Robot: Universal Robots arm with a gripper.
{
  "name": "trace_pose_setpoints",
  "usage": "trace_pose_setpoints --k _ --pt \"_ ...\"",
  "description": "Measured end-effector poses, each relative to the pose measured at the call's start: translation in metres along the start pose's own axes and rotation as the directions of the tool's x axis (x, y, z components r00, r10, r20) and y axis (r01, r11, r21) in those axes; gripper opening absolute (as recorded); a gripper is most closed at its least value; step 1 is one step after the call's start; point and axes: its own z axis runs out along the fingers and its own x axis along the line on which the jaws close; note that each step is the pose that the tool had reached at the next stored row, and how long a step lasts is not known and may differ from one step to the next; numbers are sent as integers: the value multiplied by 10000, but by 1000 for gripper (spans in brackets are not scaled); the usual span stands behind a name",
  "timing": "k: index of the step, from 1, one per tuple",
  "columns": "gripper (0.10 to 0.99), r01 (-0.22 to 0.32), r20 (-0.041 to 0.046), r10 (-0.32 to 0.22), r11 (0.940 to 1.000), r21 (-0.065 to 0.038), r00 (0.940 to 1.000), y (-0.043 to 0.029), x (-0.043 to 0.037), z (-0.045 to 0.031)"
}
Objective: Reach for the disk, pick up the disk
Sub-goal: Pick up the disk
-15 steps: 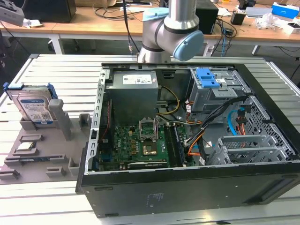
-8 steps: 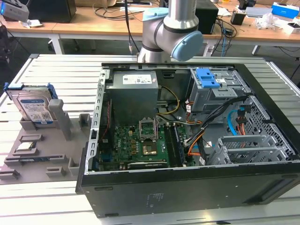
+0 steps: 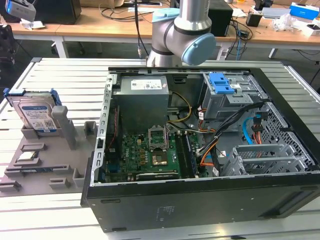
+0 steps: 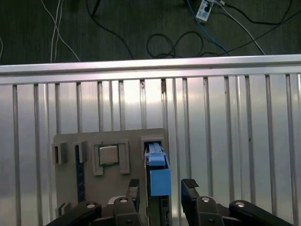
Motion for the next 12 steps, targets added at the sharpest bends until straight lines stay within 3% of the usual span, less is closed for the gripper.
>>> trace_pose_setpoints --k 12 --pt "482 0 1 0 10000 0 10000 -29 -1 127"
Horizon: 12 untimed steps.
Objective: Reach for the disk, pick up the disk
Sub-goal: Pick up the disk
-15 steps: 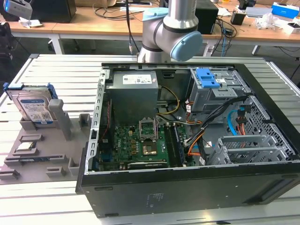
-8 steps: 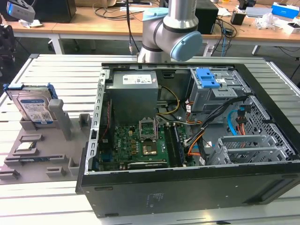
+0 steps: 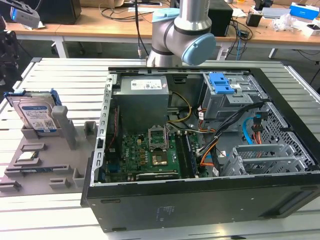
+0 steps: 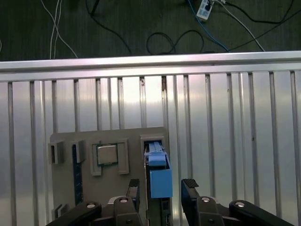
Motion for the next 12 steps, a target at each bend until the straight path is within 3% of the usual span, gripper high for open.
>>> trace_pose_setpoints --k 7,12 --pt "482 46 -8 -46 10000 -1 10000 -33 -7 134" --pt "482 244 -45 -244 9997 2 9997 -93 -15 288"
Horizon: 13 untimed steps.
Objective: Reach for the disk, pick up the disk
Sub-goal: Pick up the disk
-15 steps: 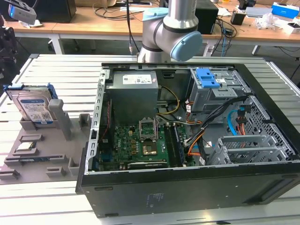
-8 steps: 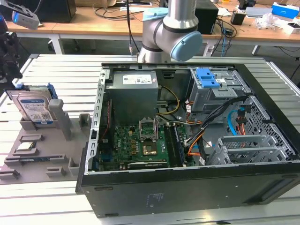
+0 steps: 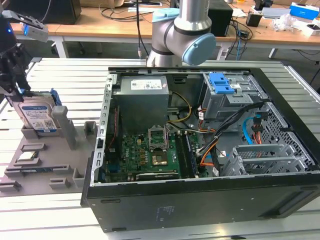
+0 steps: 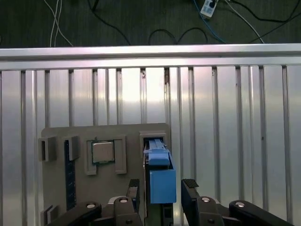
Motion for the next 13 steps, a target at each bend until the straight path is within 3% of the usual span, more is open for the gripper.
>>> trace_pose_setpoints --k 13 --pt "482 140 -7 -140 9999 2 9999 -61 -9 285"
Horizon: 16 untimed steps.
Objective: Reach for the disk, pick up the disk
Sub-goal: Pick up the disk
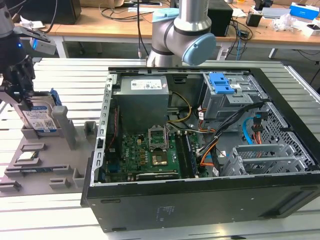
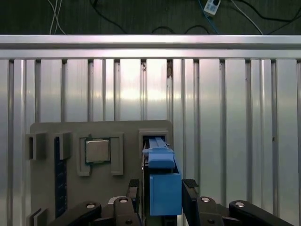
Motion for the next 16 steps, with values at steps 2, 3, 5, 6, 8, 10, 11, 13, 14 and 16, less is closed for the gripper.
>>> trace_pose_setpoints --k 2,3,5,6,8,10,11,13,14,16 --pt "482 5 -1 -5 10000 -2 10000 -14 -1 21" --pt "482 5 -1 -5 10000 0 10000 -19 -2 28" --pt "482 7 0 -7 10000 0 10000 -32 -2 56" --pt "482 7 -1 -7 10000 -1 10000 -35 -2 60" --pt "482 8 -1 -8 10000 -2 10000 -36 -2 60" --pt "482 9 -1 -9 10000 -1 10000 -36 -2 61" --pt "482 10 -1 -10 10000 0 10000 -37 -2 61" --pt "482 12 0 -12 10000 0 10000 -37 -2 62" --pt "482 13 -1 -13 10000 0 10000 -38 -2 62" --pt "400 14 -1 -14 10000 0 10000 -38 -2 62"
